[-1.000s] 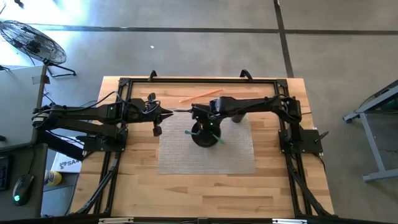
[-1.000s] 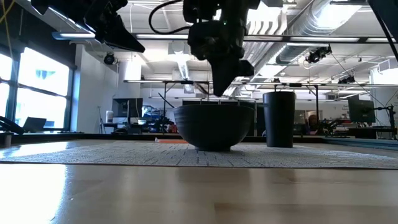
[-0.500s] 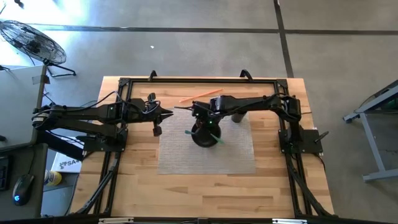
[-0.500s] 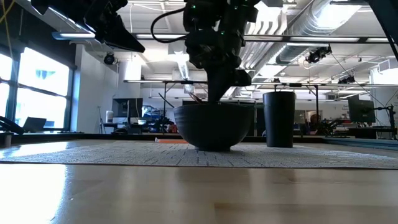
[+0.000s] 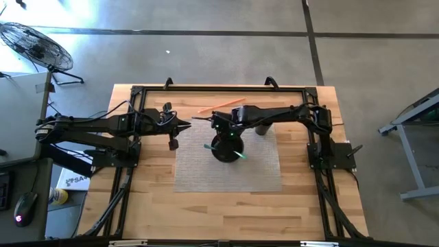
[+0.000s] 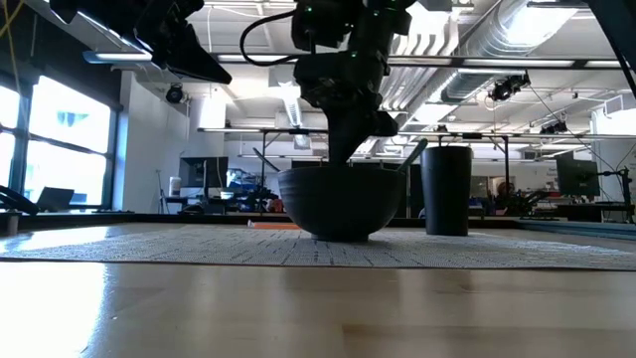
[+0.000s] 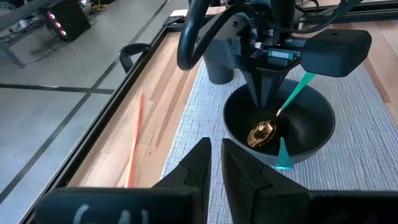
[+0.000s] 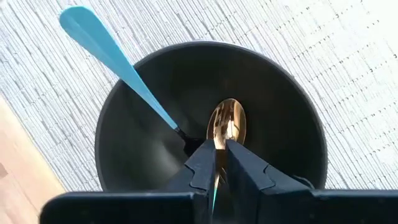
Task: Pick & Place Utensil
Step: Put the orange straw into the black cup
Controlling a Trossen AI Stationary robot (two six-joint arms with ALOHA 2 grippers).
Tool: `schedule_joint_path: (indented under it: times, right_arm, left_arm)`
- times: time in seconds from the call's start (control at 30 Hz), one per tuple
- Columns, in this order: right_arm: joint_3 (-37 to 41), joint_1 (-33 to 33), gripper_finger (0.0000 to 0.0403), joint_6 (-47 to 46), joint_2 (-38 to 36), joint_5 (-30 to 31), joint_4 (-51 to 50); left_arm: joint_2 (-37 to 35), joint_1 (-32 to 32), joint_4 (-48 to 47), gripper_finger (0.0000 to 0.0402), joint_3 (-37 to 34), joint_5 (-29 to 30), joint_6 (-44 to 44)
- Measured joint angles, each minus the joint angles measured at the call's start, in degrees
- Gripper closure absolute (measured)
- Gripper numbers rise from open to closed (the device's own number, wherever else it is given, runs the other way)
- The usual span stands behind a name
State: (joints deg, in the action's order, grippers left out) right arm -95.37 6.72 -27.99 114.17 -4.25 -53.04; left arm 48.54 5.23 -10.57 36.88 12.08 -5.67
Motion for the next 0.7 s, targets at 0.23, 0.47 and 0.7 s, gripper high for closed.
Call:
schedule_joint_path:
  times: [0.23, 0.47, 0.7]
  right_arm:
    - [-0.08, 0.00, 0.0372, 0.00, -0.17, 3.21, 2.45]
    - [-4.16, 0.00, 0.0373, 1.46, -1.11, 5.92, 2.50]
    - [-7.48, 0.91, 0.0362, 5.13, -1.55, 10.08, 5.36]
  left_arm:
    - [0.00, 0.00, -0.01, 0.0367, 0.00, 0.00, 0.00]
    - [0.01, 0.00, 0.00, 0.0367, 0.00, 0.00, 0.00]
    - [0.01, 0.00, -0.02, 0.0367, 0.00, 0.00, 0.00]
